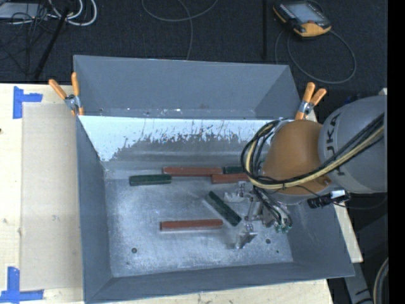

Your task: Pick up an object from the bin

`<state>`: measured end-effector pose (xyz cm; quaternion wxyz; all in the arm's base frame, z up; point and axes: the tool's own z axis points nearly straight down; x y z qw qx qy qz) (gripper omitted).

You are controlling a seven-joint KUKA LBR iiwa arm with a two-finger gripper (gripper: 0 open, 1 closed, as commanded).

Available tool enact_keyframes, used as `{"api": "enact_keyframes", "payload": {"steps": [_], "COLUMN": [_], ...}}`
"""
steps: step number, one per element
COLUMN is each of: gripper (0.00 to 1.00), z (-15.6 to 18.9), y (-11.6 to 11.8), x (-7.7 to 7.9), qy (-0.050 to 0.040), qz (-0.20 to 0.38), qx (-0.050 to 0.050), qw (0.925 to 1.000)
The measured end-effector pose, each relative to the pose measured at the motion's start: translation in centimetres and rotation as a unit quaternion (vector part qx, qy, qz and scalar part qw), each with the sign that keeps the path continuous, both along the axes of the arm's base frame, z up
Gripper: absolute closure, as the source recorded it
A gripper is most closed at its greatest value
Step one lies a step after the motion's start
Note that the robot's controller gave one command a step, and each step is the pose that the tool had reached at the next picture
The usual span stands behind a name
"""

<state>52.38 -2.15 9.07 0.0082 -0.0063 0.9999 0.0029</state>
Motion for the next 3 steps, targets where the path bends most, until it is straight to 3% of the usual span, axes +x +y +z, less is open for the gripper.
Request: {"api": "enact_keyframes", "payload": {"steps": [1, 2, 3], "gripper": [1.00, 1.00, 1.00], "z": [-1.4, -1.4, 13.9], "y": [2.0, 2.0, 0.5], "x": [3.7, 3.7, 5.0], "qy": [0.0076, 0.0076, 0.0056], "qz": [-0.041, -0.041, -0.040], "qx": [-0.005, -0.005, -0.003], "qw": [0.9991, 0.9991, 0.9992]}}
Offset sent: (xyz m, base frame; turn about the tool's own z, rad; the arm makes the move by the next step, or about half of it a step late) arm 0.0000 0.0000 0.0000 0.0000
